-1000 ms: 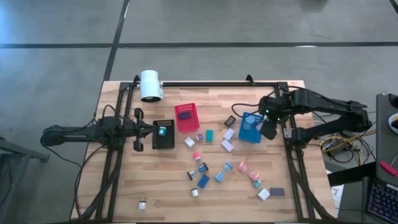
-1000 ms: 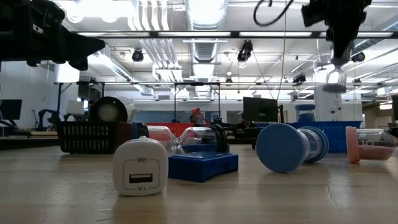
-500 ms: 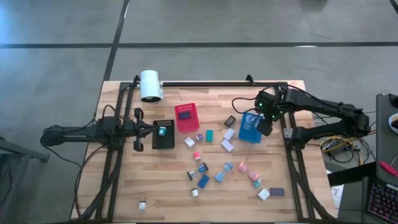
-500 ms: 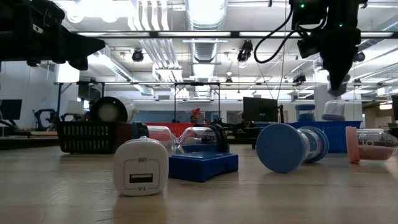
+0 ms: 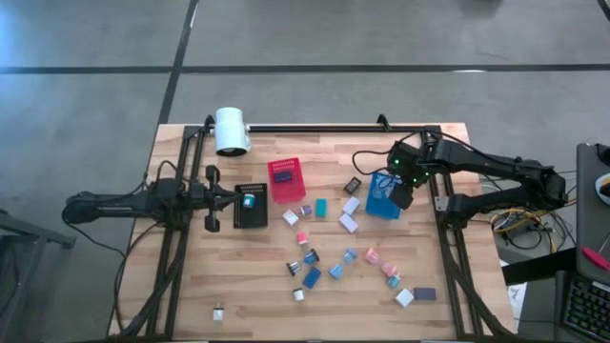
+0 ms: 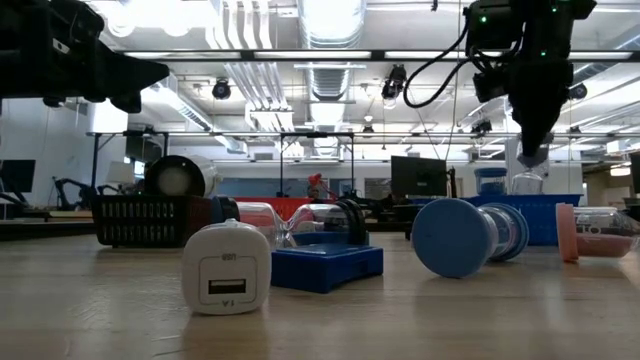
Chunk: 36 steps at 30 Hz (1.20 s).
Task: Pick & Place Office items
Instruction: Put the violet hourglass into the blue bin
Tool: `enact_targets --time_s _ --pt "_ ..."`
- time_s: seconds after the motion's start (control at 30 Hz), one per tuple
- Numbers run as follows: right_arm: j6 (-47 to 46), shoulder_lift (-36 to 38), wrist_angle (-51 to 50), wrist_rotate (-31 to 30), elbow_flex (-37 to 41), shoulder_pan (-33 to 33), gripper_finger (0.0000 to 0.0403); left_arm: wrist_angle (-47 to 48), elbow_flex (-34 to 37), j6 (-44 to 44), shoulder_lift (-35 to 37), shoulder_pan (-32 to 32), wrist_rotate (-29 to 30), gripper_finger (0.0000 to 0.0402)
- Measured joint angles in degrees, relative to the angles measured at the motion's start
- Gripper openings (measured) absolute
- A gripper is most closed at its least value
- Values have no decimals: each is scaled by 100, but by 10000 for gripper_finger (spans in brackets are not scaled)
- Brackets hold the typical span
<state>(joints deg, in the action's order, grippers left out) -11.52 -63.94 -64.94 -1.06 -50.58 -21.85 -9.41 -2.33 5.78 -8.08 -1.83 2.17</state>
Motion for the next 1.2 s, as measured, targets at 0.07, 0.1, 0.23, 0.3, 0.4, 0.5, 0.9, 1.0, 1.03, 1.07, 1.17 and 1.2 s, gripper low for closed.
enact_targets --time_s 0.07,0.1,0.23,0.3,0.4,0.5,0.9,1.0,1.03,1.07,1.17,1.2 --pt "43 0 -10 0 96 -27 189 0 0 2 0 0 0 8" --pt "55 0 1 1 139 -57 189 0 0 1 0 0 0 8" --pt "62 0 86 -2 281 -159 189 0 0 29 2 0 0 7" --pt "74 -2 151 -26 311 -162 189 0 0 50 0 0 2 7" --pt "102 -2 159 -43 314 -167 189 0 0 50 1 0 1 7" --pt "102 -2 172 -48 314 -170 189 0 0 50 0 0 0 7" --pt "231 -1132 224 -187 189 -184 189 2 0 48 0 0 2 7" --pt "253 -1342 200 -261 86 -185 189 3 4 48 0 -2 2 7" --pt "253 -1387 207 -307 64 -182 189 3 4 48 0 0 2 7" --pt "251 -1408 209 -341 41 -179 189 4 4 48 2 0 2 7" --pt "290 -1439 244 -369 6 -179 189 14 4 48 0 0 2 7" --pt "303 -1438 255 -376 5 -179 190 25 6 48 2 0 2 7"
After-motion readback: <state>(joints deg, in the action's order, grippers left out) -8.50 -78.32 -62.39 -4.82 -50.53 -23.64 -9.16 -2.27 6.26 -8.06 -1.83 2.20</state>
